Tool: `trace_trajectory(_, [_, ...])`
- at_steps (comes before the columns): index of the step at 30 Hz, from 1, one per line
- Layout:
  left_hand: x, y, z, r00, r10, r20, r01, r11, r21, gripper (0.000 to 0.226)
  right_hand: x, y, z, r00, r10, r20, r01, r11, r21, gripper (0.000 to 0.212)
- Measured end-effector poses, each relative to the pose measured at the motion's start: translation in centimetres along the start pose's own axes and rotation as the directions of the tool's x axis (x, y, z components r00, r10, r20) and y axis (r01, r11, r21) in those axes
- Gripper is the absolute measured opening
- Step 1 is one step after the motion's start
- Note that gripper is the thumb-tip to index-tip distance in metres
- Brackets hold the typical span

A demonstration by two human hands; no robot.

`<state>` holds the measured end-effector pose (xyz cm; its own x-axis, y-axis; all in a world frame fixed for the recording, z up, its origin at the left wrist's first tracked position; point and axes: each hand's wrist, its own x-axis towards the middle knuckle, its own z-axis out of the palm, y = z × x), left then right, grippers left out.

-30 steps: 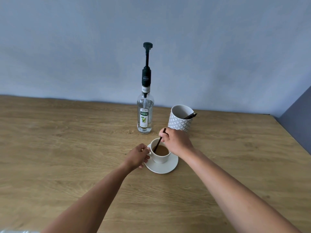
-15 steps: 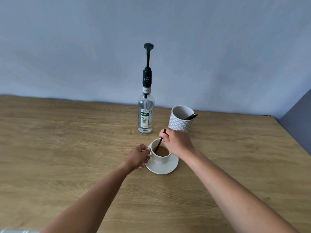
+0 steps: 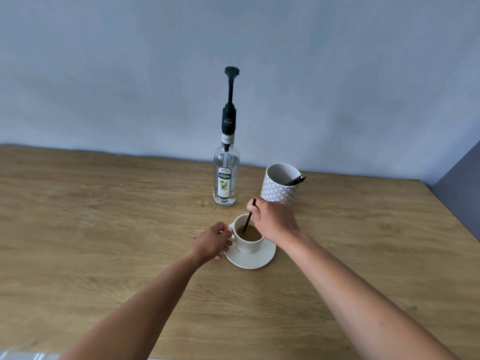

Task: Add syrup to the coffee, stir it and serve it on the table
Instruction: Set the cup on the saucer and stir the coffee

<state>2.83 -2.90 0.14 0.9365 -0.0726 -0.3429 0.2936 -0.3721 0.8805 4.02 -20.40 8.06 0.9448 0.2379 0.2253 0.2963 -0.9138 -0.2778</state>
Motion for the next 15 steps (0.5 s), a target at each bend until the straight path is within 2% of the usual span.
trace_trajectory(4, [0.10,-0.03,-0.03,1.000,0.001,0.002,-0.001,1.000,0.003,0.020,-0.09,0.56,-0.26,0.998,-0.036,-0.057,0.032,0.997,-0.066,0.018])
trace_trajectory(7, [0.13,-0.07,0.01,1.000,0.000,-0.001,0.000,1.000,-0.003,0.020,-0.10,0.59,-0.39,1.000,-0.001,0.002,0.001,0.999,-0.032,0.021])
trace_trajectory(11, [0.04,-0.05,-0.05,1.000,-0.001,0.002,0.001,1.000,0.003,0.020,0.09,0.15,-0.26,0.995,0.061,0.084,-0.070,0.992,0.101,0.023])
trace_trajectory(15, [0.05,0.02,-0.03,1.000,-0.004,0.006,0.004,1.000,0.000,0.019,0.18,0.64,-0.07,0.999,0.051,0.018,-0.052,0.999,0.014,0.020])
